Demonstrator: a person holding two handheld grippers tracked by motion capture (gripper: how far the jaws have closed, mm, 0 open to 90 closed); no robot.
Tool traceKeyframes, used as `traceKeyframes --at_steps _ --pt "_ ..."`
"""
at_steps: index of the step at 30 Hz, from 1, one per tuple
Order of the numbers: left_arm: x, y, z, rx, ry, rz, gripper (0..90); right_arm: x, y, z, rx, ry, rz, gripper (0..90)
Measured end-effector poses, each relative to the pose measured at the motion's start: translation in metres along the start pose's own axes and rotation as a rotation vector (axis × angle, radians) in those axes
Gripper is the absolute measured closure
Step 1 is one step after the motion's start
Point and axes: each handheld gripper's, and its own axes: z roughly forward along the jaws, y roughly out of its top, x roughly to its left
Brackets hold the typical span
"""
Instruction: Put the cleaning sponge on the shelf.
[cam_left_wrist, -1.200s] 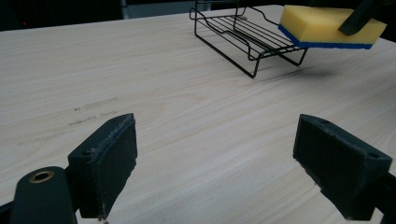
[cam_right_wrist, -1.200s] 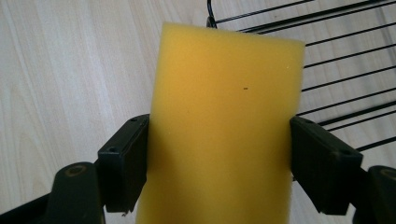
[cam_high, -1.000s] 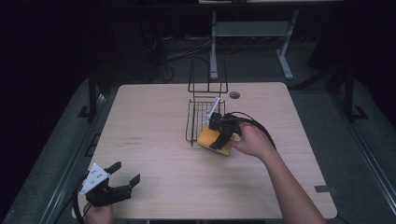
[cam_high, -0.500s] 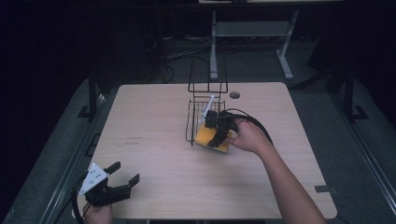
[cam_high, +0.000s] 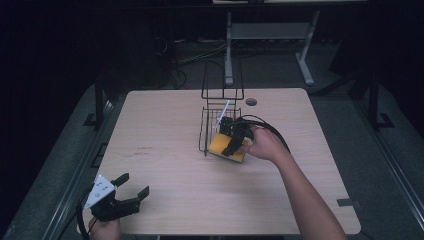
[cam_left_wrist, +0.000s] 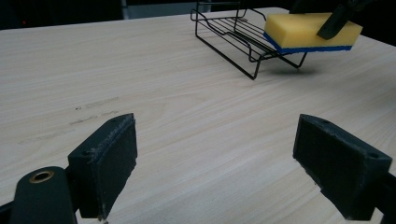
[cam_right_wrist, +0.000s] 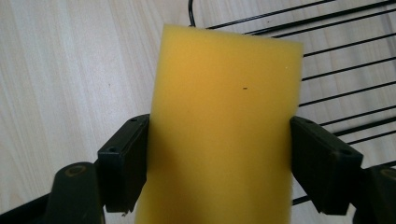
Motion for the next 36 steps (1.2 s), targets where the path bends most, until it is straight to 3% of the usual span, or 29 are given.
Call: traceKeyframes --at_steps 16,30,34,36 --pt "0.0 0.0 0.0 -0.004 -0.003 0.0 12.9 -0.018 0.009 0.0 0.008 0.019 0.031 25.3" --pt "0.002 0.0 0.001 -0.001 -0.007 -0.011 13.0 -0.047 0.02 0.001 0.006 0.032 0.052 25.4" --pt "0.001 0.0 0.001 -0.005 -0.008 -0.005 12.9 -0.054 0.02 0.009 -0.006 0.04 0.055 25.4" --pt "0.001 0.0 0.001 -0.006 -0.01 -0.005 12.9 -0.055 0.02 0.012 0.018 0.025 0.043 25.4"
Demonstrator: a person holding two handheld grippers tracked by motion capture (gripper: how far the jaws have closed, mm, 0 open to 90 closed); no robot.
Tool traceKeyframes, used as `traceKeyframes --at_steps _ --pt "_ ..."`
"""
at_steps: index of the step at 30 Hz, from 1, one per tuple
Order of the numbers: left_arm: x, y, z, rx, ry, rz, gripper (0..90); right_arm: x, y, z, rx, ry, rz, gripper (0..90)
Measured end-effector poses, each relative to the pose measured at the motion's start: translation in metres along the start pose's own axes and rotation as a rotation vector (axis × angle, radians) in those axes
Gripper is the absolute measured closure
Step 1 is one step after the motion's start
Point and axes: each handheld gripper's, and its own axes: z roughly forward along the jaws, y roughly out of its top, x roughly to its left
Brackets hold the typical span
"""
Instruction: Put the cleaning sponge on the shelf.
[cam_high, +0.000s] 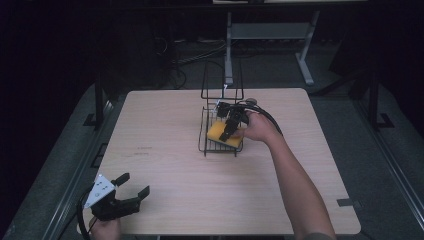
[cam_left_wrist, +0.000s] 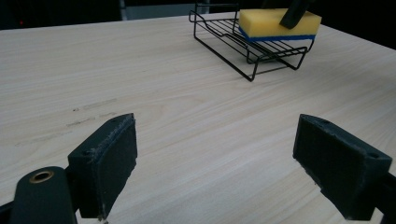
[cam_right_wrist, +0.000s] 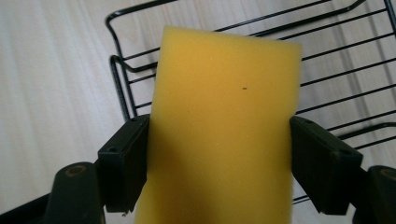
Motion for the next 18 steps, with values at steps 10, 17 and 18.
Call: traceKeyframes --at_steps 10,17,18 --pt "-0.0001 -0.0001 0.0014 0.001 -0.003 0.0 12.9 -0.0011 0.0035 0.0057 -0.026 -0.023 -0.044 25.6" --pt "-0.0004 0.0001 0.002 0.007 -0.005 0.002 13.0 -0.0043 0.0074 0.0078 0.004 -0.021 -0.101 25.7" --pt "-0.0004 0.0001 0.002 0.007 -0.005 0.0 12.9 -0.0049 0.0087 0.0072 0.007 -0.02 -0.107 25.7"
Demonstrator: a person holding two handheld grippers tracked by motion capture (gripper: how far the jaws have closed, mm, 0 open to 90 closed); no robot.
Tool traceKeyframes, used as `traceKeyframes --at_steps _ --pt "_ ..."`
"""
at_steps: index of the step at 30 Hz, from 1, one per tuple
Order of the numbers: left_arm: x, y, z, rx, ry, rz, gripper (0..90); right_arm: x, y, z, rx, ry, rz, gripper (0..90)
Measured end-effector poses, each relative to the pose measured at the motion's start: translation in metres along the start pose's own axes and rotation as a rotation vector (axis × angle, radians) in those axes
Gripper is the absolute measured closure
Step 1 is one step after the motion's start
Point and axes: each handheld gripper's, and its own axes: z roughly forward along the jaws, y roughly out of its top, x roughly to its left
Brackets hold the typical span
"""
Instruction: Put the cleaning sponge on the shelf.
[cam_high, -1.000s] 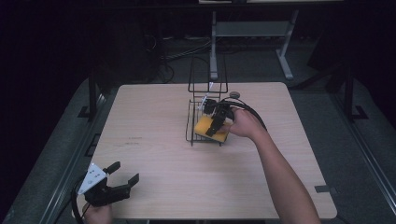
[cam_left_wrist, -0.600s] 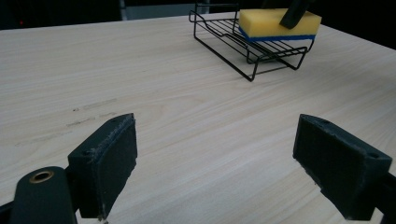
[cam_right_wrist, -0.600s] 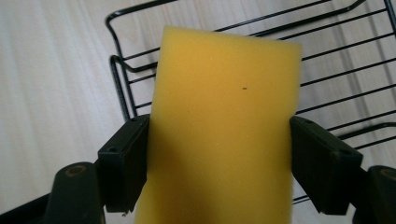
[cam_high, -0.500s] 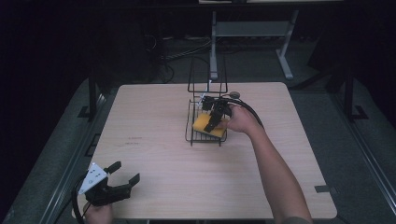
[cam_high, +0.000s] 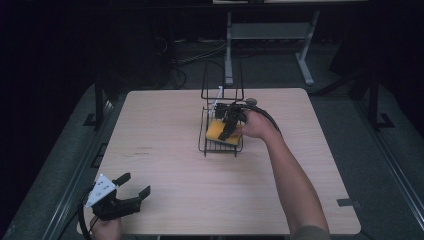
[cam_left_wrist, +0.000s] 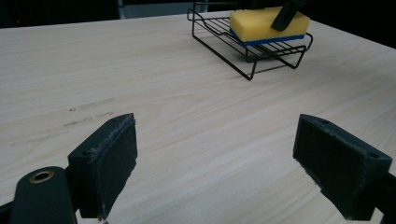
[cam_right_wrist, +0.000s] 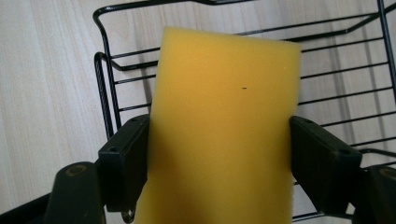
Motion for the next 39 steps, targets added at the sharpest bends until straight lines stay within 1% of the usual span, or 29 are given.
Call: traceKeyframes --at_steps 1,2,3,4,6,12,13,15,16,18,19,22,24,25,27,30,31,34,36,39 --pt "0.0 0.0 0.0 0.0 -0.001 0.0 12.9 0.0 0.001 0.0 0.002 0.0 -0.002 25.7" --pt "0.0 0.0 0.0 -0.001 0.0 0.0 12.9 -0.001 0.001 0.001 0.001 -0.001 -0.016 25.9" --pt "0.0 0.0 0.0 -0.001 0.0 0.0 12.9 -0.001 0.0 0.002 -0.003 0.005 -0.026 25.9" --pt "0.001 0.0 0.0 0.001 0.001 0.001 12.9 -0.001 -0.001 0.004 -0.007 0.015 -0.024 25.8" --pt "0.001 0.0 0.0 -0.003 0.001 -0.005 12.9 -0.002 -0.001 0.007 -0.012 0.014 -0.04 25.9" --pt "0.0 0.0 0.0 0.0 0.0 0.001 12.9 -0.001 0.001 0.012 -0.029 0.027 -0.056 25.7" --pt "0.0 0.0 0.0 0.001 0.0 0.002 12.9 -0.002 0.001 0.012 -0.04 0.031 -0.047 25.1" --pt "0.0 0.0 0.0 0.0 0.0 0.003 12.9 -0.001 0.0 0.012 -0.042 0.031 -0.045 24.4" --pt "0.0 0.0 0.0 -0.001 0.0 0.003 13.0 -0.001 0.0 0.013 -0.048 0.033 -0.037 23.7" --pt "0.0 0.0 -0.001 -0.001 0.0 0.0 12.9 0.0 -0.001 0.014 -0.042 0.041 -0.029 22.3" --pt "0.0 0.0 -0.001 -0.001 0.0 0.002 12.9 0.0 -0.001 0.014 -0.042 0.036 -0.032 22.2" --pt "-0.001 0.0 -0.001 0.0 -0.002 0.006 12.9 0.0 -0.002 0.012 -0.047 0.035 -0.017 21.4" --pt "-0.001 0.0 -0.001 0.001 -0.008 0.005 12.9 0.0 -0.002 0.011 -0.051 0.028 -0.007 19.2" --pt "-0.001 0.0 -0.001 0.002 -0.007 0.006 12.9 0.0 -0.003 0.011 -0.048 0.025 -0.002 19.2" --pt "-0.002 0.0 0.0 0.002 -0.006 0.008 12.9 0.0 -0.003 0.01 -0.054 0.034 -0.002 19.5" --pt "-0.002 0.0 0.001 0.003 -0.008 0.008 13.0 0.0 -0.003 0.01 -0.059 0.043 0.018 18.6" --pt "-0.002 0.0 0.001 0.003 -0.008 0.008 12.9 0.0 -0.004 0.009 -0.064 0.04 0.022 18.4" --pt "-0.002 0.0 0.001 0.003 -0.007 0.01 12.9 -0.001 -0.007 0.009 -0.09 0.049 0.047 18.5" --pt "-0.003 0.0 0.001 0.004 -0.007 0.011 13.0 -0.001 -0.01 0.008 -0.082 0.04 0.053 18.7" --pt "-0.004 0.001 0.002 0.006 -0.009 0.015 13.0 -0.002 -0.013 0.005 -0.094 0.035 0.054 18.7"
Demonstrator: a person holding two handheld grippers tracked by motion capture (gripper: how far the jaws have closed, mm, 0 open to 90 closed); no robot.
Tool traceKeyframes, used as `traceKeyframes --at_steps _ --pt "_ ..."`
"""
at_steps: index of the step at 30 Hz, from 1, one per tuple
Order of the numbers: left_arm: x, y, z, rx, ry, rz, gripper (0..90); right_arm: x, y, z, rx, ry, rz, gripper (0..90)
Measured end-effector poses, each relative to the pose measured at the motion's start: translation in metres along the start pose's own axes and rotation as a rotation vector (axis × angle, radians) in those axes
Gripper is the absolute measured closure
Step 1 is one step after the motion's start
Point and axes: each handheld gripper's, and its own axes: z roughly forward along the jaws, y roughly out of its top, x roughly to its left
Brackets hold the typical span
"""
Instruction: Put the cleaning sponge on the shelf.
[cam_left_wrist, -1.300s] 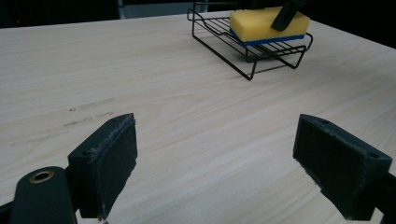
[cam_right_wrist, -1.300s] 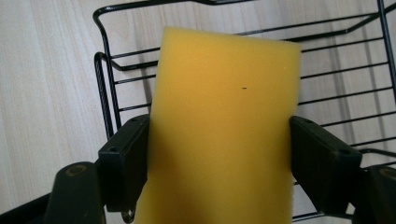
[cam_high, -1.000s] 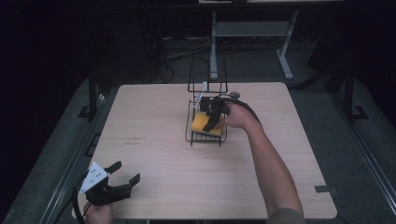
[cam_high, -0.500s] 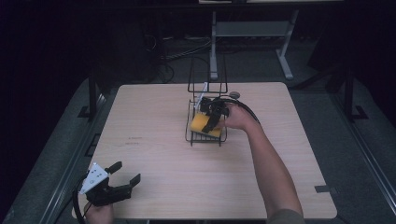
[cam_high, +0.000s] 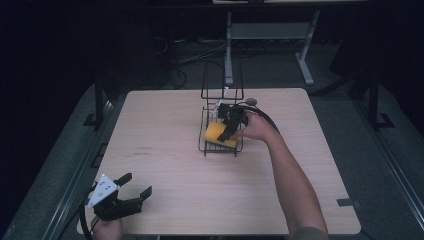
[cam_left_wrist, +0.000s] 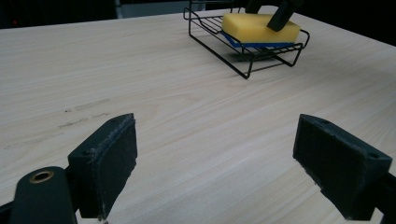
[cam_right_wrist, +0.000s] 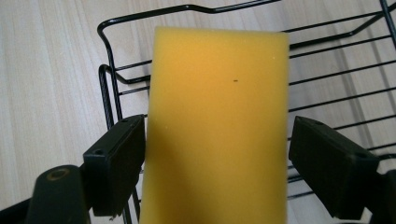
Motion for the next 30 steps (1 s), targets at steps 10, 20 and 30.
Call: traceKeyframes --at_steps 10,20,30 --pt "-0.002 0.0 0.001 0.003 -0.004 0.008 13.0 0.003 0.0 -0.01 -0.005 -0.008 0.002 18.8" --pt "-0.003 0.001 0.001 0.001 -0.005 0.009 12.9 0.009 -0.003 -0.023 0.011 -0.017 0.013 19.3" --pt "-0.005 0.001 0.003 0.004 -0.008 0.019 12.9 0.018 -0.01 -0.027 0.038 -0.01 -0.015 19.3"
